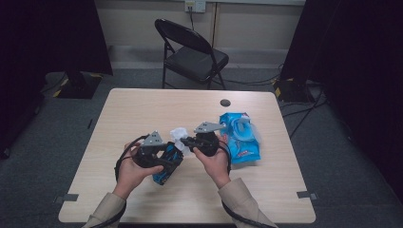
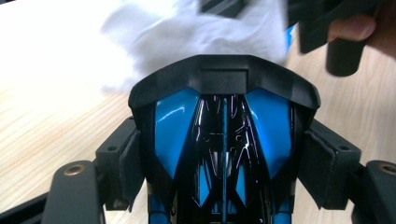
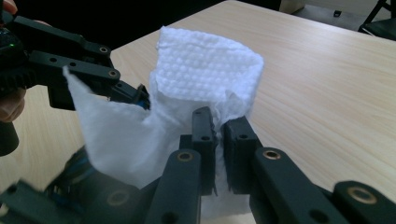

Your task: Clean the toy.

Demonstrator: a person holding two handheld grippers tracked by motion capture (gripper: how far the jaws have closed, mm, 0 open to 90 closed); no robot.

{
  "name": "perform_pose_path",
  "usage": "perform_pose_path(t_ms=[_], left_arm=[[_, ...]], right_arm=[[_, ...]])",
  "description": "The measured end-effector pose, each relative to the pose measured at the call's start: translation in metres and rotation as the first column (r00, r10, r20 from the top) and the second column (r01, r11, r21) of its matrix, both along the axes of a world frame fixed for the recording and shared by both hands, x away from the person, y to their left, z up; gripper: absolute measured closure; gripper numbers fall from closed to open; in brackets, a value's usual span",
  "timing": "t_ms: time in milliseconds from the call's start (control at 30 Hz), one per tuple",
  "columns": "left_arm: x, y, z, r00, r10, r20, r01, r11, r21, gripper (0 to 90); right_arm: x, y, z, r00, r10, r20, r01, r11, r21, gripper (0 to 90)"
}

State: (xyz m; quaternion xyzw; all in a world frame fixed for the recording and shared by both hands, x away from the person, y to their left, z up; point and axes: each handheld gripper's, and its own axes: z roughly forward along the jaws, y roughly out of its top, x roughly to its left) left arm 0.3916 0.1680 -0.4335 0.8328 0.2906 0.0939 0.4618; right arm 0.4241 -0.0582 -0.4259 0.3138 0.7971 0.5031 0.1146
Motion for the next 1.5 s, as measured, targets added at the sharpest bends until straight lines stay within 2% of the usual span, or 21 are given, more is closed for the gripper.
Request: perform_pose_path(t_ms=[133,333,533,767,967,1300,1500], left_arm=[[0.002,0.007,0.001,0.9999,0.016,0.007,-0.016,0.9999,0.005,25.6],[0.005,0.013,0.004,0.9993,0.036,0.011,-0.036,0.9993,-0.013,25.6],[0.006,0.014,0.006,0.9992,0.039,0.012,-0.038,0.9988,-0.03,25.6],[0.005,0.012,0.009,0.9995,0.032,0.007,-0.032,0.9984,-0.046,25.6],[0.003,0.01,0.008,0.9997,0.024,0.001,-0.024,0.9989,-0.042,25.6],[0.001,0.004,0.007,1.0,-0.006,-0.008,0.005,0.9992,-0.039,25.6],[0.001,0.002,0.004,0.9999,-0.011,-0.009,0.011,0.9996,-0.026,25.6]], right_arm=[[-0.001,-0.012,0.004,0.9999,-0.007,0.009,0.007,1.0,0.019,84.7],[-0.007,-0.028,0.011,0.9997,-0.006,0.022,0.005,0.997,0.072,84.7],[-0.016,-0.026,0.019,0.9986,0.032,0.043,-0.036,0.994,0.104,84.7],[-0.025,-0.008,0.017,0.9947,0.087,0.054,-0.091,0.992,0.083,84.7],[-0.026,0.004,0.012,0.9948,0.085,0.057,-0.088,0.994,0.066,84.6],[-0.014,0.011,0.012,0.9969,0.063,0.046,-0.066,0.996,0.064,84.6],[-0.005,0.016,0.009,0.9971,0.073,0.022,-0.073,0.997,0.026,84.6]])
